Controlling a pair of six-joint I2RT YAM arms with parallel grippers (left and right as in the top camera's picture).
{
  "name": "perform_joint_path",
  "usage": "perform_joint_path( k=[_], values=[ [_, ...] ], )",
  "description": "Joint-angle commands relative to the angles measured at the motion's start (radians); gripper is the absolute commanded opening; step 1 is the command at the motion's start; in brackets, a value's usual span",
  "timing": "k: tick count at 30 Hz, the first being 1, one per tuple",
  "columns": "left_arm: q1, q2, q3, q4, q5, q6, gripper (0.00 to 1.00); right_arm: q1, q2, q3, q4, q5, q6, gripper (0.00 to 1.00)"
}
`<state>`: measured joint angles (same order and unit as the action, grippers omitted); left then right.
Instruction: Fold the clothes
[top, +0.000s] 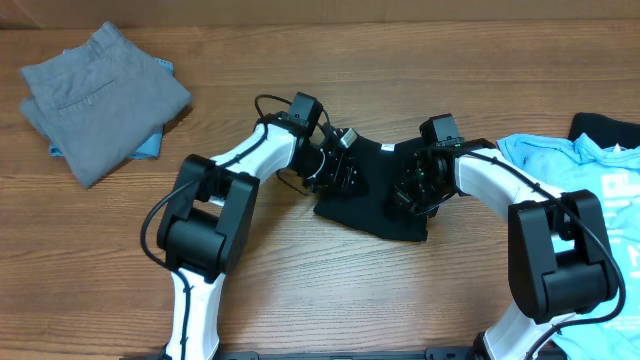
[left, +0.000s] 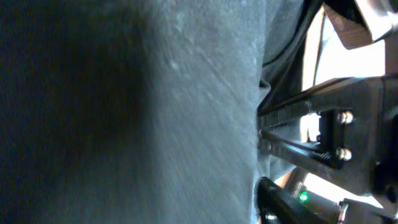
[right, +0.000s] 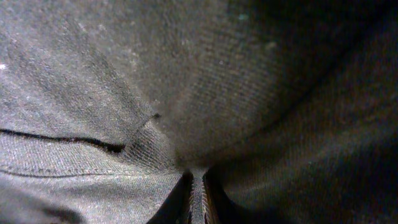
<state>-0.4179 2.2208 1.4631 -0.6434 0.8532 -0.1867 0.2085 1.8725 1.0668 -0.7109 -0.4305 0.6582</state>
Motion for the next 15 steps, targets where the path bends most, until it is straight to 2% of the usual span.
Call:
perform_joint_path(
  k=[1,4,8,10,12,15],
  values=[
    [-0.025,0.114,-0.040,0.012,-0.024,-0.023,0.46,0.006,0.052,-0.019,-0.003,0.037,0.008,0.10],
    [-0.025,0.108,-0.039,0.016,-0.024,-0.023,0.27,0.006,0.052,-0.019,-0.009,0.037,0.008,0.09],
    [-0.025,0.106,-0.037,0.012,-0.021,-0.018,0.13,0.006,0.052,-0.018,-0.023,0.021,0.008,0.09],
    [-0.018,0.102,-0.028,-0.016,-0.015,-0.015,0.10,0.006,0.048,-0.017,-0.044,-0.009,0.008,0.09],
    [0.005,0.085,0.010,-0.098,-0.024,0.046,0.04,0.003,0.017,-0.006,-0.083,-0.019,0.000,0.09],
    [0.046,0.046,0.080,-0.203,-0.044,0.108,0.04,0.003,-0.047,0.029,-0.131,-0.020,-0.028,0.09]
  ],
)
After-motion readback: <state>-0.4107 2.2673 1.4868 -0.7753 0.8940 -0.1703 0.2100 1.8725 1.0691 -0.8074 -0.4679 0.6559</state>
